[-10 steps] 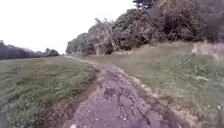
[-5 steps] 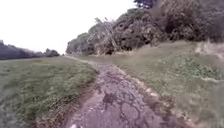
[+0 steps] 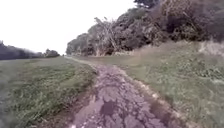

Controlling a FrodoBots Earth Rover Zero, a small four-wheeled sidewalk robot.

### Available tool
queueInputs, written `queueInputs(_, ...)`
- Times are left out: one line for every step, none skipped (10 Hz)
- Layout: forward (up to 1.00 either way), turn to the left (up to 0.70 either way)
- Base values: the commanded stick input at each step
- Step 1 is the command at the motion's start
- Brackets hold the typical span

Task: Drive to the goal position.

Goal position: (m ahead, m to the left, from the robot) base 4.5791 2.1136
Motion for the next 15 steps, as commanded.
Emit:
queueInputs(0.7, 0.0)
queueInputs(0.7, 0.0)
queueInputs(0.7, 0.0)
queueInputs(0.7, 0.0)
queueInputs(0.7, 0.0)
queueInputs(0.7, 0.0)
queueInputs(0.7, 0.0)
queueInputs(0.7, 0.0)
queueInputs(0.7, 0.0)
queueInputs(0.68, 0.0)
queueInputs(0.6, 0.0)
queueInputs(0.51, 0.0)
queueInputs(0.46, 0.0)
queueInputs(0.42, 0.0)
queueInputs(0.39, 0.0)
